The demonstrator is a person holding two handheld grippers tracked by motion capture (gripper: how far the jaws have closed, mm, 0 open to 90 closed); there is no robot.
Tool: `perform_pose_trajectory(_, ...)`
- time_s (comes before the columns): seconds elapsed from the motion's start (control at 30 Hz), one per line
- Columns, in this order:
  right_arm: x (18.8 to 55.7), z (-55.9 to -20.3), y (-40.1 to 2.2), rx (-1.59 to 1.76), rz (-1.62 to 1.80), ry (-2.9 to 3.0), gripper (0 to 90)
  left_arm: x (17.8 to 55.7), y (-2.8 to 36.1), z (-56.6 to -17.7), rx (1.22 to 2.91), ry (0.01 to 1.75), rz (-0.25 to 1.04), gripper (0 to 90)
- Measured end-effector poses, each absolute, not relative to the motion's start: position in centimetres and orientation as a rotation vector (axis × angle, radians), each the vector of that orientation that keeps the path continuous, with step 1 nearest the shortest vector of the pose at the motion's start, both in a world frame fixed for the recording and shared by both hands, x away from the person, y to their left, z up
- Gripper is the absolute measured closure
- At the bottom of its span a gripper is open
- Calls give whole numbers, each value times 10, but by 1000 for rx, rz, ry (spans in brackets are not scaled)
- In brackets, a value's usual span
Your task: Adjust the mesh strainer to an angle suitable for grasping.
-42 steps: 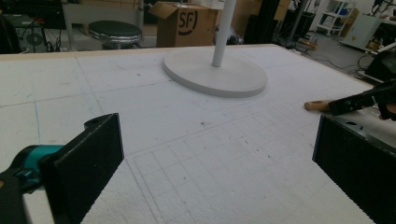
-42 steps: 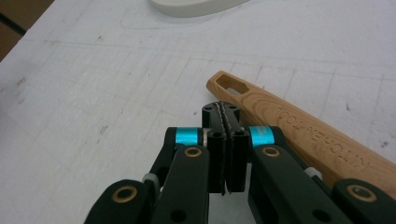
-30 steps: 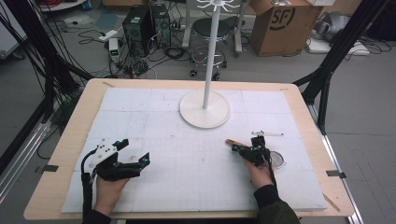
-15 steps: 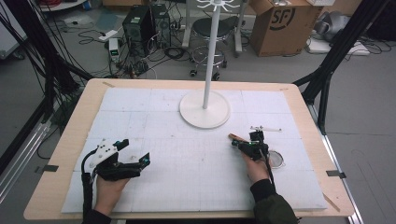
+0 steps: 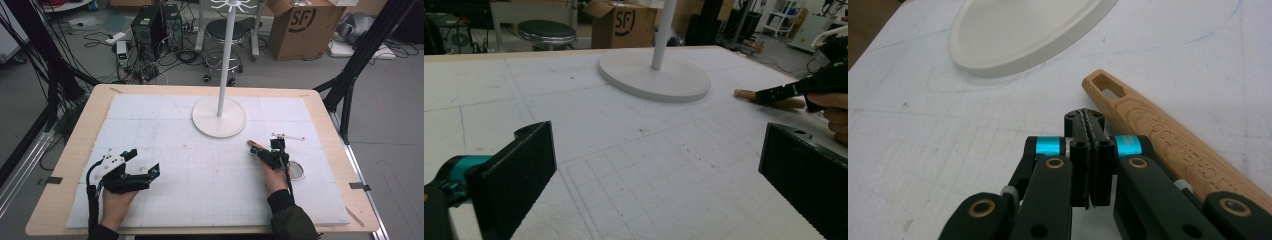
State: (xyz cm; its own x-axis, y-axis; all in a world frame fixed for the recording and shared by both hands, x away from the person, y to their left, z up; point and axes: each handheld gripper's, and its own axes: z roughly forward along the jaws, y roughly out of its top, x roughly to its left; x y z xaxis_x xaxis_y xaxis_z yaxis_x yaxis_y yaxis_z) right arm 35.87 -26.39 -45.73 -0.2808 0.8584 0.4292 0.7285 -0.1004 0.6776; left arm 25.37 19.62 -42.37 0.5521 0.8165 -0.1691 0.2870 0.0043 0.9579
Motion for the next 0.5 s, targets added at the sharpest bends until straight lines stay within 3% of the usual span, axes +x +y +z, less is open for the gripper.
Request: perform_pose_trajectory(0.5, 375, -458, -266, 1844, 1318, 1957, 897, 253, 197, -423, 1552, 970, 539, 25)
